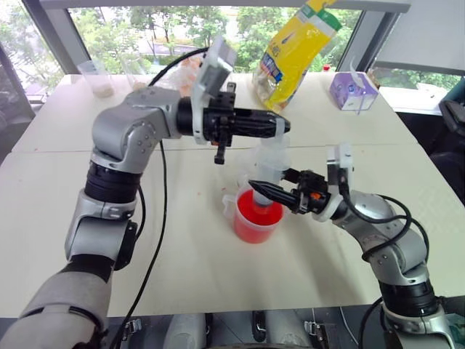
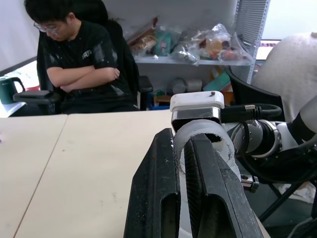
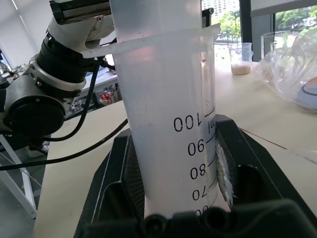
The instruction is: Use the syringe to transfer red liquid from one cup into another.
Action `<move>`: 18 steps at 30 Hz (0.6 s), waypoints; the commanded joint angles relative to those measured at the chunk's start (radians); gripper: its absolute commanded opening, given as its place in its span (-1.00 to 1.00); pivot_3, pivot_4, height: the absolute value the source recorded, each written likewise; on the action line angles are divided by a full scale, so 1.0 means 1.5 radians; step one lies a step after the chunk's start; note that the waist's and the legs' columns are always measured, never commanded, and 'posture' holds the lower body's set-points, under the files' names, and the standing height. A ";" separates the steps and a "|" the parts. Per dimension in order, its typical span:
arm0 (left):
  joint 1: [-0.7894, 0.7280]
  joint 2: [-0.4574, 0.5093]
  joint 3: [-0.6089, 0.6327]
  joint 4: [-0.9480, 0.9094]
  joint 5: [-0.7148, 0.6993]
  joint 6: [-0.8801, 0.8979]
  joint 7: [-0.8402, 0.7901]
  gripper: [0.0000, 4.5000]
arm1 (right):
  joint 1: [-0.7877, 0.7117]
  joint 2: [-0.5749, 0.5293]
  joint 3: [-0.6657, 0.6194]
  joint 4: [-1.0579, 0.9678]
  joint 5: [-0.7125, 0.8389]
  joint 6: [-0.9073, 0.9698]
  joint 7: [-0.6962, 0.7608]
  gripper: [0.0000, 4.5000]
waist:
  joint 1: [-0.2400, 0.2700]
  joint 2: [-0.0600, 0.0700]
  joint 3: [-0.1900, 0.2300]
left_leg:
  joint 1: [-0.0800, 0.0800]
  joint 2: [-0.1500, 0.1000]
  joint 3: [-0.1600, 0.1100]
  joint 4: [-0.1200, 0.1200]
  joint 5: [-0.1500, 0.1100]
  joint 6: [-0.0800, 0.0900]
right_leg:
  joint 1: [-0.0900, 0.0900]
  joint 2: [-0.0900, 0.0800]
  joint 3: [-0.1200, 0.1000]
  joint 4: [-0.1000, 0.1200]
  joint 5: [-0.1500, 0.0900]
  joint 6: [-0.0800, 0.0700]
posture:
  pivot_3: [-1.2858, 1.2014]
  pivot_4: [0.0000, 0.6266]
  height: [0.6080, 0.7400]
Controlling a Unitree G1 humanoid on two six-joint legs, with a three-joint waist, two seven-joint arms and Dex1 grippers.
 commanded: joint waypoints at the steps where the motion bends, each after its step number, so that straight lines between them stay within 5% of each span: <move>1: -0.032 -0.004 0.051 -0.008 -0.012 -0.021 0.030 -0.99 | -0.005 -0.004 0.026 -0.035 0.008 0.012 0.021 -0.33 | 0.000 0.000 0.000 | 0.000 0.000 0.000 0.000 0.000 0.000 | 0.000 0.000 0.000 0.000 0.000 0.000 | 0.03 -0.52 1.00; 6: -0.007 0.011 0.031 -0.016 -0.001 -0.014 0.012 -0.99 | -0.026 -0.003 0.015 -0.050 0.020 0.023 0.012 -0.33 | 0.000 0.000 0.000 | 0.000 0.000 0.000 0.000 0.000 0.000 | 0.000 0.000 0.000 0.000 0.000 0.000 | 0.03 -0.52 1.00; 15: 0.032 0.046 0.004 -0.029 0.025 -0.025 -0.015 0.98 | -0.055 -0.002 0.003 -0.085 0.042 0.053 0.000 -0.33 | 0.000 0.000 0.000 | 0.000 0.000 0.000 0.000 0.000 0.000 | 0.000 0.000 0.000 0.000 0.000 0.000 | 0.03 -0.52 1.00; 18: 0.040 0.060 0.011 -0.031 0.024 -0.028 -0.020 0.98 | -0.060 0.000 -0.001 -0.089 0.043 0.060 -0.001 -0.33 | 0.000 0.000 0.000 | 0.000 0.000 0.000 0.000 0.000 0.000 | 0.000 0.000 0.000 0.000 0.000 0.000 | 0.03 -0.52 1.00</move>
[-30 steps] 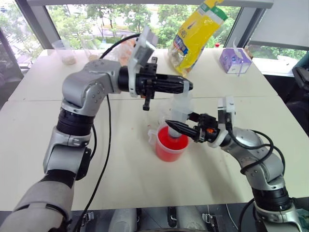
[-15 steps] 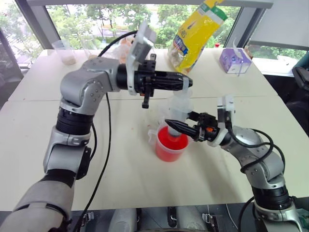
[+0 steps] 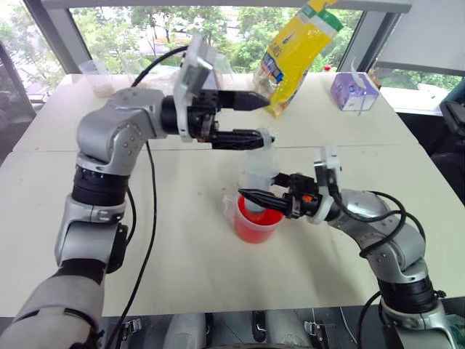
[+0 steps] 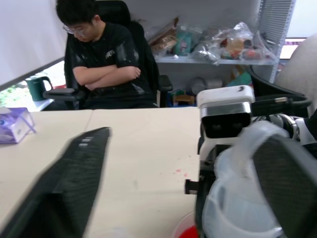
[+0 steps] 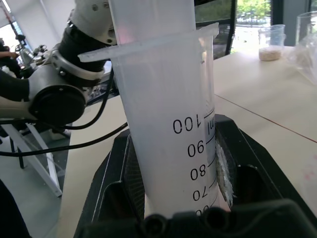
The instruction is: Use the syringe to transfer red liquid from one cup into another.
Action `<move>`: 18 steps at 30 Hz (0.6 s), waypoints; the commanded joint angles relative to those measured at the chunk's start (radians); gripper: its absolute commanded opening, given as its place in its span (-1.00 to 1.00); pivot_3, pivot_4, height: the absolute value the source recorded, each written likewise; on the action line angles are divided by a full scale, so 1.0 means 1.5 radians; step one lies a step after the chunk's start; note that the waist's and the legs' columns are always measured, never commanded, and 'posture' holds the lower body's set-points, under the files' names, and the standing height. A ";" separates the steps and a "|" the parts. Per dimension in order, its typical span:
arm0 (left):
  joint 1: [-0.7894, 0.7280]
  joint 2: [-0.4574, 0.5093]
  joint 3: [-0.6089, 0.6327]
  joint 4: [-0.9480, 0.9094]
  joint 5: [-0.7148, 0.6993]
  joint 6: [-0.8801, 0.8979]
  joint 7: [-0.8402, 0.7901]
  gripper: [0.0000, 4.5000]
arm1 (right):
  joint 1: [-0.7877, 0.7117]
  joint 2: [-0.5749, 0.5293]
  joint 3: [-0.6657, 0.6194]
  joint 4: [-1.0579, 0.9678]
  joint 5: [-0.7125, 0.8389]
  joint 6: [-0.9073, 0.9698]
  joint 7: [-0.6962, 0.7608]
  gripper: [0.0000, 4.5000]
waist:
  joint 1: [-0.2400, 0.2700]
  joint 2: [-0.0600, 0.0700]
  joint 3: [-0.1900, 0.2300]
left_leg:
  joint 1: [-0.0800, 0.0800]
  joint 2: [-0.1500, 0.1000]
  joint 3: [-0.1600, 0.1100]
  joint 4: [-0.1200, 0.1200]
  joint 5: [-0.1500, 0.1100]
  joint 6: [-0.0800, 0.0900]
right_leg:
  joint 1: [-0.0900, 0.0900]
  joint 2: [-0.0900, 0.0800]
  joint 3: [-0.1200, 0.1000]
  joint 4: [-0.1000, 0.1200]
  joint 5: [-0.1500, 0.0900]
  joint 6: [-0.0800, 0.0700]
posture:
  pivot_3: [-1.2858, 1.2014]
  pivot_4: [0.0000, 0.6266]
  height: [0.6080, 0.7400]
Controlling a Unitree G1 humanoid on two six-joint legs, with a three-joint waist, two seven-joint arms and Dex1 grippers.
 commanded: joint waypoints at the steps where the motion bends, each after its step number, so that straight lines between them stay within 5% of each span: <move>1: 0.015 0.022 -0.002 -0.021 0.008 0.002 -0.011 0.98 | -0.033 0.005 -0.023 -0.049 0.033 -0.015 -0.002 -0.33 | 0.001 0.000 0.000 | 0.000 0.000 0.000 0.000 0.000 0.000 | 0.000 0.000 0.000 0.000 0.000 0.000 | 0.03 -0.52 1.00; 18: 0.084 0.145 0.078 -0.038 -0.002 0.017 0.004 0.98 | -0.127 -0.009 -0.089 -0.029 0.090 0.015 -0.034 -0.33 | 0.000 0.000 0.000 | 0.000 0.000 0.000 0.000 0.000 0.000 | 0.000 0.000 0.000 0.000 0.000 0.000 | 0.03 -0.52 1.00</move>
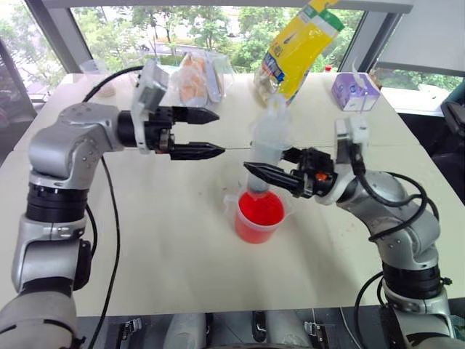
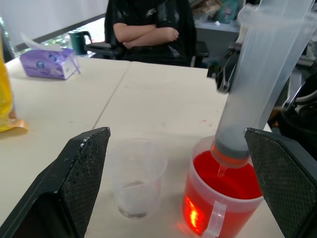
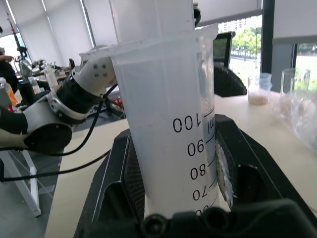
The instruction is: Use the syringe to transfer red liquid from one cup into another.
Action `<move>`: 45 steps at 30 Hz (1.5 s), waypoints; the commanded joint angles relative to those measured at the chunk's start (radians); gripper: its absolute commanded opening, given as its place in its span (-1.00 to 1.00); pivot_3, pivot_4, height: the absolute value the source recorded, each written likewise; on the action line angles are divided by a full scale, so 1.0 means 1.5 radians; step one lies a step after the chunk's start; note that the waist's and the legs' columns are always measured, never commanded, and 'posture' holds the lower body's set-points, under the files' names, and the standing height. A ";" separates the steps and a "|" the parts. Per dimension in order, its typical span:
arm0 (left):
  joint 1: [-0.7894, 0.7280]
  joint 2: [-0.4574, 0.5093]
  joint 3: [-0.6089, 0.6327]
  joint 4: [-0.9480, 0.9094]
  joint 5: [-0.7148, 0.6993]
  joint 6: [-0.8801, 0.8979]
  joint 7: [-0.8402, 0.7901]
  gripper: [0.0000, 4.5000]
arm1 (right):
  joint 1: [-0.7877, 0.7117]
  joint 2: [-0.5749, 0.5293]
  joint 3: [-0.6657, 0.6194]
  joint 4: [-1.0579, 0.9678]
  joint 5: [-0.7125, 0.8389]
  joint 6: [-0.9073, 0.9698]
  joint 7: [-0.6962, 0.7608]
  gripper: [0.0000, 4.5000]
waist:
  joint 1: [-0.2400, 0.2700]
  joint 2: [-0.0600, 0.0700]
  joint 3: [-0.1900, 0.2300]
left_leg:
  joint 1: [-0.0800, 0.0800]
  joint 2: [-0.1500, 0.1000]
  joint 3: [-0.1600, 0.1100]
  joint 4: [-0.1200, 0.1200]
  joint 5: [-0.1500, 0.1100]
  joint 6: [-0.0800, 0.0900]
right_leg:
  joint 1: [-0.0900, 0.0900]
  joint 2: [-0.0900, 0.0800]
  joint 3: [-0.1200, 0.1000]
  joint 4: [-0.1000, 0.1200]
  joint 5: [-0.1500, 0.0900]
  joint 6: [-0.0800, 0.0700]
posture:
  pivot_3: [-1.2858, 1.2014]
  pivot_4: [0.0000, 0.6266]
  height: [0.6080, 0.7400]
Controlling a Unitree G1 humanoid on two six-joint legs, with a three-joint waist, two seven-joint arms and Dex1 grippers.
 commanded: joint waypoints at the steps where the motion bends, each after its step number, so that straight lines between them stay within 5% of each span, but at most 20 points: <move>1: -0.014 0.008 0.034 -0.012 -0.014 0.001 0.013 0.98 | -0.058 -0.010 -0.031 -0.014 0.047 0.017 -0.013 -0.33 | 0.000 0.000 0.000 | 0.000 0.000 0.000 0.000 0.000 0.000 | 0.000 0.000 0.000 0.000 0.000 0.000 | 0.03 -0.52 1.00; 8: -0.028 0.001 0.053 0.004 -0.017 -0.005 0.034 0.98 | -0.192 -0.006 -0.046 0.119 0.066 0.032 -0.001 -0.33 | -0.001 0.000 0.000 | 0.000 0.000 0.000 0.000 0.000 0.000 | 0.000 0.000 0.000 0.000 0.000 0.000 | 0.03 -0.52 1.00; 18: -0.061 -0.039 0.058 -0.001 -0.035 -0.009 0.063 0.98 | -0.191 0.049 0.024 0.386 -0.120 -0.170 0.112 -0.33 | -0.001 0.000 0.000 | 0.000 0.000 0.000 0.000 0.000 0.000 | 0.000 0.000 0.000 0.000 0.000 0.000 | 0.03 -0.52 1.00; 45: -0.143 -0.209 -0.030 0.084 0.023 -0.066 0.062 0.98 | -0.163 0.089 0.022 0.402 -0.164 -0.190 0.117 -0.33 | -0.015 0.001 0.000 | 0.000 0.000 0.000 0.000 0.000 0.000 | 0.000 0.000 0.000 0.000 0.001 0.001 | 0.03 -0.52 1.00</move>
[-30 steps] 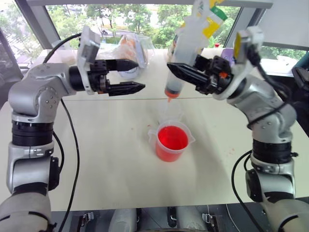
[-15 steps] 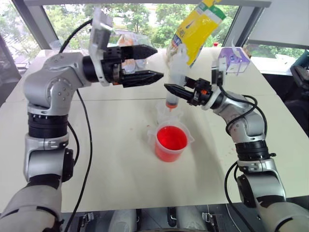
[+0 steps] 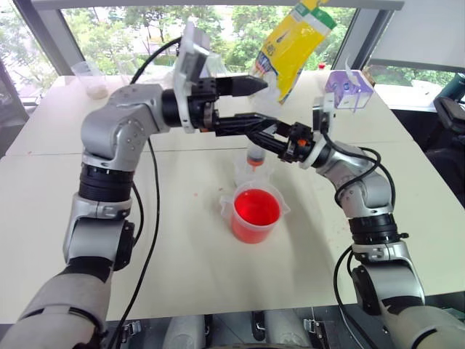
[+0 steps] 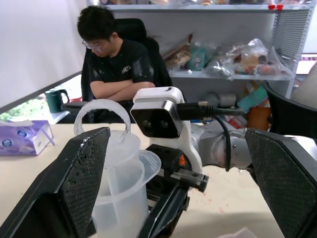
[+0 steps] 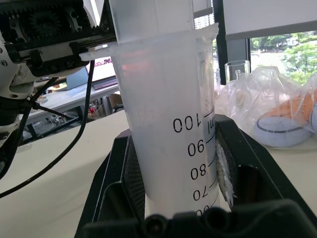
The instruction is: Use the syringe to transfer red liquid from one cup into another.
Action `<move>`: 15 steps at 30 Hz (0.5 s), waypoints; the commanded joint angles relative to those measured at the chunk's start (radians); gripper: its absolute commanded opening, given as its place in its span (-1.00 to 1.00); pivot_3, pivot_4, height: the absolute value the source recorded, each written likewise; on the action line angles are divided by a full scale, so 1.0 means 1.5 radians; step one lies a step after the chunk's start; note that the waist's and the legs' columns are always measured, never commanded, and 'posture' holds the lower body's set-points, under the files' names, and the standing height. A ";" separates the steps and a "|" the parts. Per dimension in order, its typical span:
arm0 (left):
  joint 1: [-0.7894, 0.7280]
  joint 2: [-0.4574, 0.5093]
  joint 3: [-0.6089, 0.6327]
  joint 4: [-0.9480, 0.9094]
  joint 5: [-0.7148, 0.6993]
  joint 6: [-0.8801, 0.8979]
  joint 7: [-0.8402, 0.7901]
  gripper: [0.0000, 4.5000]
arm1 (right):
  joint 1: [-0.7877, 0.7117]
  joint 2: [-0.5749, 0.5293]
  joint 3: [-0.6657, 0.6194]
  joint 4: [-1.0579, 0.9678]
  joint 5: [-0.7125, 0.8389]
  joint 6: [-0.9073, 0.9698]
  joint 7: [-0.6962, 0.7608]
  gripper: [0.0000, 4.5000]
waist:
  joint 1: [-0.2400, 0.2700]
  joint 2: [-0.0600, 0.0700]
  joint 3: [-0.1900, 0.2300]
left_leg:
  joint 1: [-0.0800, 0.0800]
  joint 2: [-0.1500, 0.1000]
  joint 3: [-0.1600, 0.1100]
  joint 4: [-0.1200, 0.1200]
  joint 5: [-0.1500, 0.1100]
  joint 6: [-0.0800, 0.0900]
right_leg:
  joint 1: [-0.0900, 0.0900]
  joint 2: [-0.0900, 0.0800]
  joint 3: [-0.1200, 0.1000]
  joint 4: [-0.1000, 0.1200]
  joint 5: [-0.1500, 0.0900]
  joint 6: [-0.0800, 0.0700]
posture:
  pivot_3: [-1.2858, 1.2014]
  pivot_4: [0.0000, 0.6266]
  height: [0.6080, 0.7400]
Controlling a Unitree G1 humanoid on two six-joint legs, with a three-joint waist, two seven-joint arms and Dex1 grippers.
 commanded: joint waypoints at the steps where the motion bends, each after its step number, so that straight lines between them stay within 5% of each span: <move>1: -0.026 -0.018 -0.006 0.012 0.016 -0.018 0.013 0.98 | -0.004 0.005 -0.008 -0.030 0.003 -0.005 0.000 -0.33 | 0.000 0.000 0.000 | 0.000 0.000 0.000 0.000 0.000 0.000 | 0.000 0.000 0.000 0.000 0.000 0.000 | 0.03 -0.52 1.00; 5: -0.034 -0.036 -0.010 0.028 0.025 -0.024 0.021 0.98 | -0.002 0.007 -0.005 -0.033 0.000 -0.005 0.001 -0.33 | 0.000 0.000 0.000 | 0.000 0.000 0.000 0.000 0.000 0.000 | 0.000 0.000 0.000 0.000 0.000 0.000 | 0.03 -0.52 1.00; 7: -0.035 -0.042 -0.010 0.032 0.026 -0.022 0.024 0.75 | -0.001 0.008 -0.004 -0.034 -0.001 -0.005 0.000 -0.33 | 0.000 0.000 0.000 | 0.000 0.000 0.000 0.000 0.000 0.000 | 0.000 0.000 0.000 0.000 0.000 0.000 | 0.03 -0.52 1.00; 15: -0.028 -0.048 -0.014 0.032 0.036 -0.025 0.026 -0.98 | 0.001 0.010 -0.002 -0.037 -0.004 -0.005 0.005 -0.33 | 0.000 0.000 0.000 | 0.000 0.000 0.000 0.000 0.000 0.000 | 0.000 0.000 0.000 0.000 0.000 0.000 | 0.03 -0.52 1.00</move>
